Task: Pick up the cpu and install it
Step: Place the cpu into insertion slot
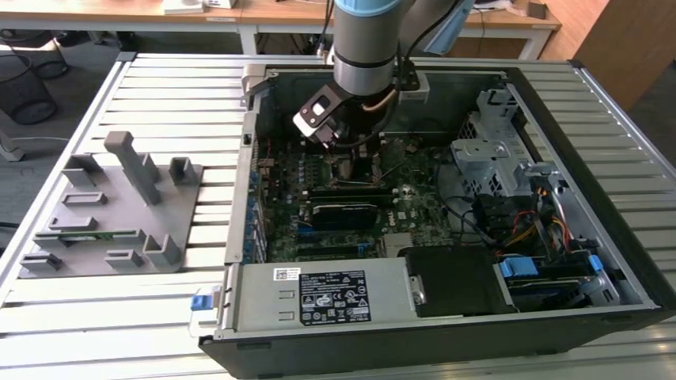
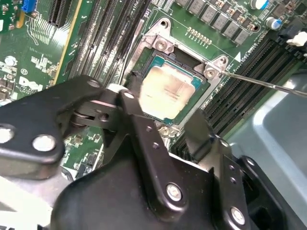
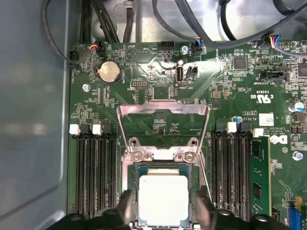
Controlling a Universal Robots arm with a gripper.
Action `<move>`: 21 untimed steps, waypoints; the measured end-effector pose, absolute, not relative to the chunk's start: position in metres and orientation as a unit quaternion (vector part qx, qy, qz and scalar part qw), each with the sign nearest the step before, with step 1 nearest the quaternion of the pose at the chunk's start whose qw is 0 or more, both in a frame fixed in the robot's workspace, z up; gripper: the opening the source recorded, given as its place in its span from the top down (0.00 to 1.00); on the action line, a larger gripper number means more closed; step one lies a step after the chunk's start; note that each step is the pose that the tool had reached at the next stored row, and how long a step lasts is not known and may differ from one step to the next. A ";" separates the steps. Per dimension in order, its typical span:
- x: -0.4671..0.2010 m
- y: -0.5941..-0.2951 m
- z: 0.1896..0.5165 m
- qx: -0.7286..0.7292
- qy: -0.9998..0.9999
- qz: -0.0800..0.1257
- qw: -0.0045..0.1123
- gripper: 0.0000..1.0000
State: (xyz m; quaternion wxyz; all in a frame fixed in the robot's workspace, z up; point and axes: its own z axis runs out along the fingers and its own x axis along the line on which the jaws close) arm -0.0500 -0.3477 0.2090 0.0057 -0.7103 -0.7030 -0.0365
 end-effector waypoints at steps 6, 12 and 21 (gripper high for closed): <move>-0.050 -0.348 0.214 -0.710 -0.703 -0.036 0.006 0.60; -0.050 -0.348 0.216 -0.710 -0.703 -0.036 0.006 0.84; -0.050 -0.348 0.221 -0.710 -0.703 -0.036 0.006 0.89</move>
